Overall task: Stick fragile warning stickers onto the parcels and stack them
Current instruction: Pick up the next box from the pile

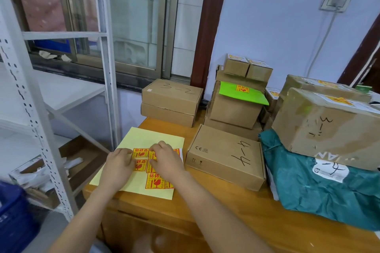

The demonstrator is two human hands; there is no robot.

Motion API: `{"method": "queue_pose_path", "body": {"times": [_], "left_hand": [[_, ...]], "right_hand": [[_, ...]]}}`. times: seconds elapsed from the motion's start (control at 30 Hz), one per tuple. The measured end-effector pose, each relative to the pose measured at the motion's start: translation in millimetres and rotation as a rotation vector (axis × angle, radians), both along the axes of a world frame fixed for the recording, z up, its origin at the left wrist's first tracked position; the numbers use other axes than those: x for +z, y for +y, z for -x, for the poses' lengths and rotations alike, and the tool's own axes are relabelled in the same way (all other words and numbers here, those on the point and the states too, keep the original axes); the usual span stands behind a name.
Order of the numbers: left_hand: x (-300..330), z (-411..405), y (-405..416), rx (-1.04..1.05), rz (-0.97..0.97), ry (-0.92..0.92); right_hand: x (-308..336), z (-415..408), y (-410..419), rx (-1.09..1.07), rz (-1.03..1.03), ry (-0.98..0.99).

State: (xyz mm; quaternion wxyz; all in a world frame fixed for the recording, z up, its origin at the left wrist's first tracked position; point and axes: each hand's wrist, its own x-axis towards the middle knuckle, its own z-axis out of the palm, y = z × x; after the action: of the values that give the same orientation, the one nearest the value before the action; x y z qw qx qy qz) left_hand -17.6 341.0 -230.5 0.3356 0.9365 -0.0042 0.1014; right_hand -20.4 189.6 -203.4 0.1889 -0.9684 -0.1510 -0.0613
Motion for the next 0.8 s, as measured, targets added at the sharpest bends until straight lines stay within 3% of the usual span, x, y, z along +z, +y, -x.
{"method": "queue_pose_path", "body": {"times": [0.33,0.47,0.63,0.8], "left_hand": [[1,2,1,0.026,0.072,0.036],[0,2,1,0.039,0.076,0.046],[0,2,1,0.041,0.089,0.075],[3,2,3,0.039,0.174,0.020]], "right_hand": [[-16,-25,16,-0.073,0.029,-0.061],[-16,-30,17,-0.165,-0.143,-0.059],[-7,-26,13,-0.252,-0.579,0.002],[14,-7,-5,-0.174,-0.650,-0.056]]}}
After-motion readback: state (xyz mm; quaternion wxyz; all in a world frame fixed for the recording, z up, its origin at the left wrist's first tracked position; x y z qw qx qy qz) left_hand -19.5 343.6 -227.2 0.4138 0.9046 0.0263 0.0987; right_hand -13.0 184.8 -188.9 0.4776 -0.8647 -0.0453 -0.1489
